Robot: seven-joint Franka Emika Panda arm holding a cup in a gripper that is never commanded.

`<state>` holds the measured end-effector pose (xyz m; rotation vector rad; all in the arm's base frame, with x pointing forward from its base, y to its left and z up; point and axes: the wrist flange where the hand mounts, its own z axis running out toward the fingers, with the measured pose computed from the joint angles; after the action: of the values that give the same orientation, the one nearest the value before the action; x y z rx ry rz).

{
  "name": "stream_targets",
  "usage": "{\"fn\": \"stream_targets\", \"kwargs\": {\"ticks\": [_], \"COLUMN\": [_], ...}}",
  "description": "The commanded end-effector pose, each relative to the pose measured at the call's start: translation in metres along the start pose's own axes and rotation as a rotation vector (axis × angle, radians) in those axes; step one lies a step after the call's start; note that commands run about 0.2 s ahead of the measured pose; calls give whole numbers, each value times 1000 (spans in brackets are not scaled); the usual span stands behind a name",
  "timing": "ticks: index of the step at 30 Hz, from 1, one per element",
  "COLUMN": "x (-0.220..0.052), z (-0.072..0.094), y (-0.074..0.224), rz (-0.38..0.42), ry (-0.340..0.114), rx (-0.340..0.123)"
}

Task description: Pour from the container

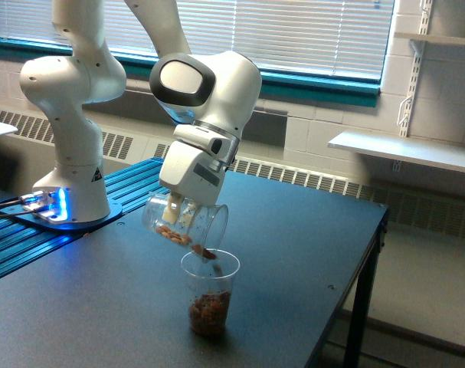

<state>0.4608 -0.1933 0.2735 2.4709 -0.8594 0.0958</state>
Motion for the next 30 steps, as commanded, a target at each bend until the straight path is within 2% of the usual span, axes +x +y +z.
{"fn": "stream_targets", "kwargs": {"ticks": [1, 17, 30], "x": [-3, -5, -5], "z": [1, 4, 4], "y": [-4, -2, -2], "rz": [-31, -50, -39], "ry": [1, 10, 5], "rx": [-17, -42, -26]}}
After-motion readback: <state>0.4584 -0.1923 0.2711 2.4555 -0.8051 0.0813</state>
